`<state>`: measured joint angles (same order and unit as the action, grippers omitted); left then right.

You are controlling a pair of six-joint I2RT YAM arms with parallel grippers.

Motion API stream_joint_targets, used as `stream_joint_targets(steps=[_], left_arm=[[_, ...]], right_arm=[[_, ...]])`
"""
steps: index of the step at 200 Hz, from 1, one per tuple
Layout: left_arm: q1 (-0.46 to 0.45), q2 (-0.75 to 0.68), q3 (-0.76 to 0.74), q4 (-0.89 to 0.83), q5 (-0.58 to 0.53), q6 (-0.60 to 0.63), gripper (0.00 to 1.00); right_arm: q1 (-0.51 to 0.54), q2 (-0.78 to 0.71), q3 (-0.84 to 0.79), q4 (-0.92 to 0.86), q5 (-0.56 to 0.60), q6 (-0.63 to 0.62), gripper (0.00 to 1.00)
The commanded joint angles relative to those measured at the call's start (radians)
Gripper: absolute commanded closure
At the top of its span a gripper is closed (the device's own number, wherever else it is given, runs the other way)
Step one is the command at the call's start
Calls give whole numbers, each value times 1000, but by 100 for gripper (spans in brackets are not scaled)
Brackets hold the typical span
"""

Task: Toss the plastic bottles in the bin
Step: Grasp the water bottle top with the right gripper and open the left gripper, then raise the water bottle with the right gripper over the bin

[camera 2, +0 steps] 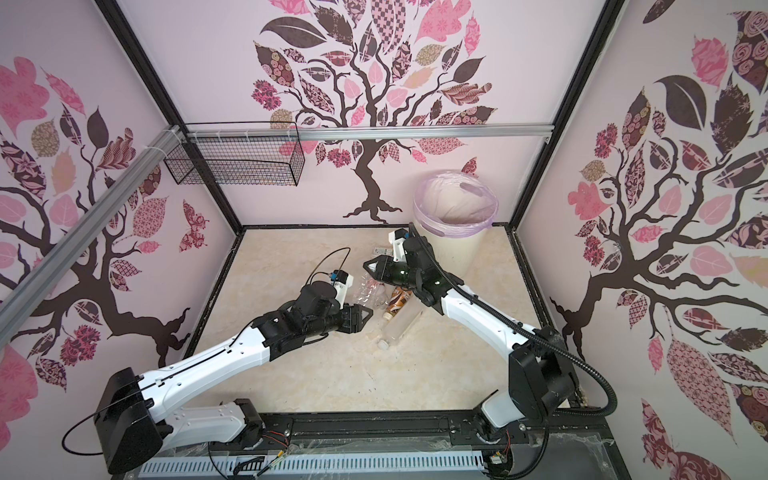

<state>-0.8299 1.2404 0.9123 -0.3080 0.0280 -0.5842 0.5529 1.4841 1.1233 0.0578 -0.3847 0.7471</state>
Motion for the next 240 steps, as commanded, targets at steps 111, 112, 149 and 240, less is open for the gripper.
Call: stream_joint_targets(steps=[111,112,149,240], left_arm=[[13,32,244,-72,-88,157,2],[14,33,249,-74,-88,160,2],[17,103,442,-76,-70,227,2],[18,261,733,-29,23,263,2]], right_arm=[[-117,-65,287,-263,234,-267,77],[-118,-66,292,-266,237,-270,77],[-165,-62,540,-375,349,-365,78],[-200,-37,1075,-317,819,-709,80]])
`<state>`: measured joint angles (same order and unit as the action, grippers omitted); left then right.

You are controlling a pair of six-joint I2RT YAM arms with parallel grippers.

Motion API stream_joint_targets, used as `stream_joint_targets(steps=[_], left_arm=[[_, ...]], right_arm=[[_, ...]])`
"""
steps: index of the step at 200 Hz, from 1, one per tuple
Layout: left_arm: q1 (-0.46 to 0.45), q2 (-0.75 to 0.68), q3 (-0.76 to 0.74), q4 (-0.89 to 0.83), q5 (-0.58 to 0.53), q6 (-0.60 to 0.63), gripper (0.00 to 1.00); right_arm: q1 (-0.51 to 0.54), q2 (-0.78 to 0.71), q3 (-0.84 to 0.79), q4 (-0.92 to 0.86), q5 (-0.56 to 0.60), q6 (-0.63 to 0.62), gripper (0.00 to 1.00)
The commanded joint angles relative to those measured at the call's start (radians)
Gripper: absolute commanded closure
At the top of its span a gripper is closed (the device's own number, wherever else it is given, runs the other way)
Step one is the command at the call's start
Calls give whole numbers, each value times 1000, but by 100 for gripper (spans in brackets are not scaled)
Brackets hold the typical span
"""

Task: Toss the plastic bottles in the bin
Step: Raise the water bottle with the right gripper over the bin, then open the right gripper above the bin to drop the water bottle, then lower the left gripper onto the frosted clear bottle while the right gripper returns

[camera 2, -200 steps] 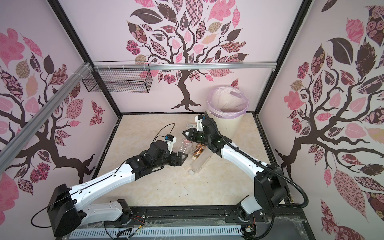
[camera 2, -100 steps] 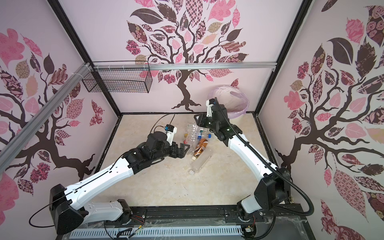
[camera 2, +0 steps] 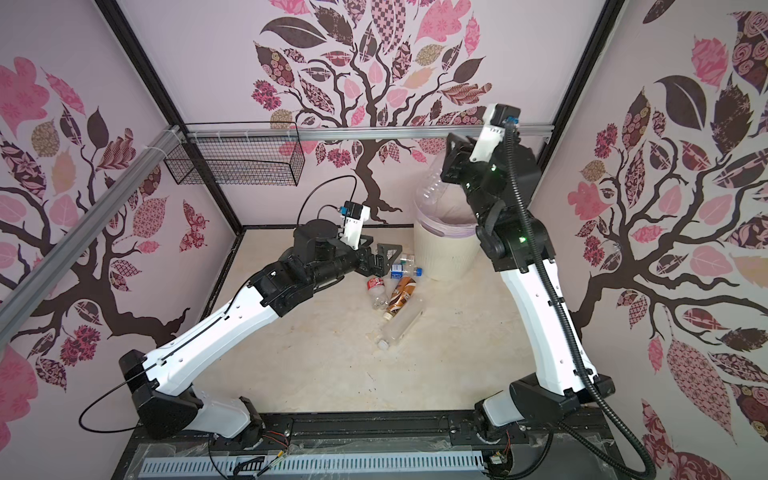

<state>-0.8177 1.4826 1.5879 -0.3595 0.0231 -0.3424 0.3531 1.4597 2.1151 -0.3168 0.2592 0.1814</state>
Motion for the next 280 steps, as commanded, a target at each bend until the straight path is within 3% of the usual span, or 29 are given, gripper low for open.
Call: stream_joint_targets(steps=[1,29,60,65,74,81,97,114,141,220,280], left_arm=[[6,19,59,22,29,22,2],[8,23,55,17,22,29,2],[15,10,32,10,13,31,2],[16,6,25,11,13,29,2],[17,-1,12,10,13,28,2],[21,-7,2,7,12,28,2],[27,-21,-21,-1,7,29,2],[40,-34,-50,4,6,20,2],[50,-34,-65,3,25,6,2],[49,-54,-134,-6,32,-51,2],[50,-78,-223,-30,41,-78,2]], right_arm=[[0,-11,86,61,178,-147,80],[-29,92,159,87,224,-205,80],[-132,311,209,5,180,-94,76],[-141,357,235,-25,172,-78,69],[-146,435,305,-92,166,-62,43],[-146,490,377,-159,161,-51,31],[-146,548,502,-263,121,-11,16],[-146,488,419,-208,87,19,1],[-145,363,222,-74,87,26,1],[-146,287,174,-162,21,45,1],[-111,0,-316,-46,-40,71,1]])
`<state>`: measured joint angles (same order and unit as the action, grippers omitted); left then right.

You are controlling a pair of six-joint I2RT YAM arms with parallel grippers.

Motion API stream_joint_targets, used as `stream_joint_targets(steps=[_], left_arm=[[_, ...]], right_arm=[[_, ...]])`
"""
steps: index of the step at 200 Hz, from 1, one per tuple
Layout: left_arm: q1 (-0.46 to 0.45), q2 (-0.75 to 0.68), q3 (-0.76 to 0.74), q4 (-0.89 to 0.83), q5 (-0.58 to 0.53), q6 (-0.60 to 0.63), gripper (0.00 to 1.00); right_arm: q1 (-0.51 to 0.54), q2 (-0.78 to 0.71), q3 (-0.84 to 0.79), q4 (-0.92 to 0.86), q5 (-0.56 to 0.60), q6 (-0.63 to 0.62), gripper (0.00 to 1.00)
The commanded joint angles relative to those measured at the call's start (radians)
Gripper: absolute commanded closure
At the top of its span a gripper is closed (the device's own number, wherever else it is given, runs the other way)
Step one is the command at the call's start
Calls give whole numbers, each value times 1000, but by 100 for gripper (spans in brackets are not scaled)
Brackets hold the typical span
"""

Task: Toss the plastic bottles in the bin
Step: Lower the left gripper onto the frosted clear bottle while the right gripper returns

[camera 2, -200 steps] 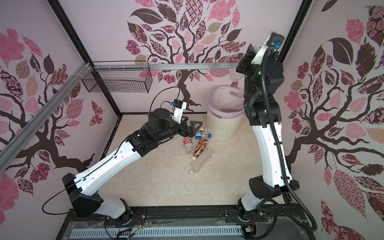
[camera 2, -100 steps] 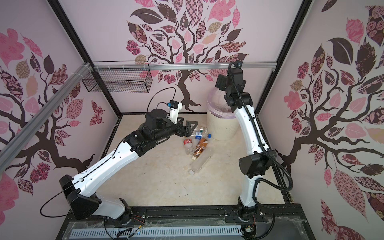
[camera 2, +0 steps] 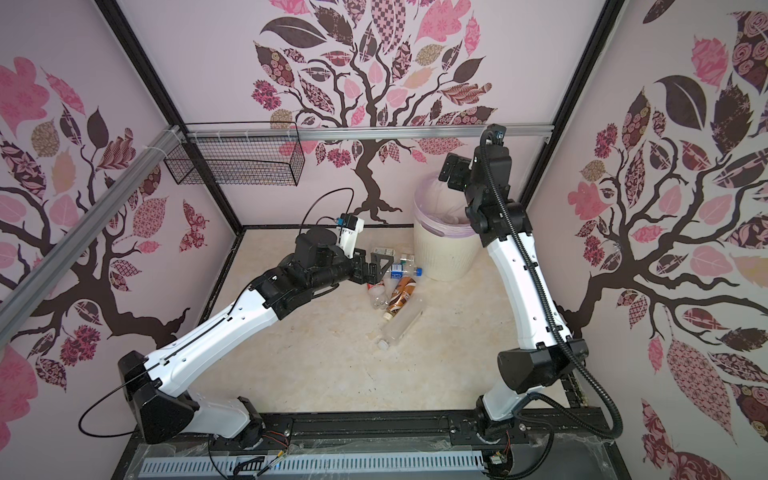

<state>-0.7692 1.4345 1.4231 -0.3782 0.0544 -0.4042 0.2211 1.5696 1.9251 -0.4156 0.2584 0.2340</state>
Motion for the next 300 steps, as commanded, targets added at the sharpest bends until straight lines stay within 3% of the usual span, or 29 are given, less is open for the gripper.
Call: stream_joint_targets(steps=[1,84,176,213,300], left_arm=[[2,-31,-61,-12,10,-18,2],[-60,-49,-251,-30,-20,-25,2],[-137,85,-381,-11,-69,-78,2],[-177,167,-358,0,-135,-87,2],[-222,308,-295,4,-151,-72,3]], right_arm=[[21,-113,-135,54,-41,19,1],[47,-434,-713,38,-158,118,1],[48,-606,-1188,40,-308,232,0],[49,-622,-1266,58,-337,267,0],[46,-640,-1348,89,-444,319,0]])
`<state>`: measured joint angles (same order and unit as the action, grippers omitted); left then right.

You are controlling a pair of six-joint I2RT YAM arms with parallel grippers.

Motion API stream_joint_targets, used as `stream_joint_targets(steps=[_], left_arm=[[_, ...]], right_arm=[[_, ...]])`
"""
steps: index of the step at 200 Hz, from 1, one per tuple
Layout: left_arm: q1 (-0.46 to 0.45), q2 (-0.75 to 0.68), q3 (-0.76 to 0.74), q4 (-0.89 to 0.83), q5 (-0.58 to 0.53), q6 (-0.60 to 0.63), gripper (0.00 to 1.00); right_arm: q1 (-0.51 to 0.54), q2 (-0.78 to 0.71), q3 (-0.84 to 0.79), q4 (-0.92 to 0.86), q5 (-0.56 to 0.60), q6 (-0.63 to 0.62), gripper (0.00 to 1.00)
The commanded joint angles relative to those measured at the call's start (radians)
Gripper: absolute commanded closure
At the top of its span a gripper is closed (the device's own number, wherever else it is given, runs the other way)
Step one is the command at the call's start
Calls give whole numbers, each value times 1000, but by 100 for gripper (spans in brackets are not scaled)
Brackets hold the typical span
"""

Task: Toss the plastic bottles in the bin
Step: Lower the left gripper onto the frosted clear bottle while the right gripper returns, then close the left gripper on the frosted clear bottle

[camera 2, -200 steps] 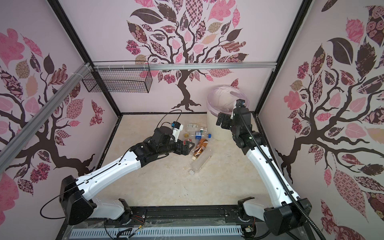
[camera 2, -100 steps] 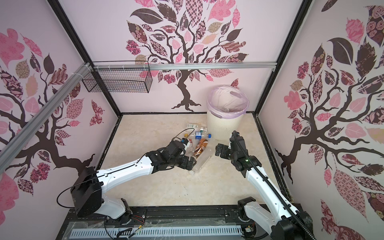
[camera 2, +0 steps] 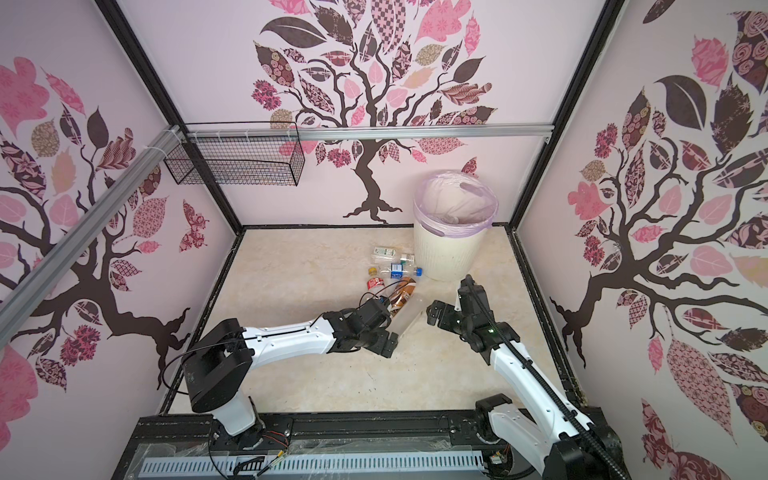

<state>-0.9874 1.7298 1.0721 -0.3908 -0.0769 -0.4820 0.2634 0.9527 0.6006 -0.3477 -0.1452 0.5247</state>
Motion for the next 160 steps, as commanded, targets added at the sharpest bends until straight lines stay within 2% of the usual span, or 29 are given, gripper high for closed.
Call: stream_joint_targets(steps=[1,51,88,160], left_arm=[[-3,14,56,17,-20,6,3],[-4,54,87,25,-20,20,7],[-4,83,106,29,-3,30,14],[-4,136,129,56,1,33,25]], right_arm=[[4,-24,-25,23,-42,29,0],[-2,-31,-64,68,-79,63,1],[-63,-32,-65,64,-115,57,1],[-65,-25,-71,85,-125,69,1]])
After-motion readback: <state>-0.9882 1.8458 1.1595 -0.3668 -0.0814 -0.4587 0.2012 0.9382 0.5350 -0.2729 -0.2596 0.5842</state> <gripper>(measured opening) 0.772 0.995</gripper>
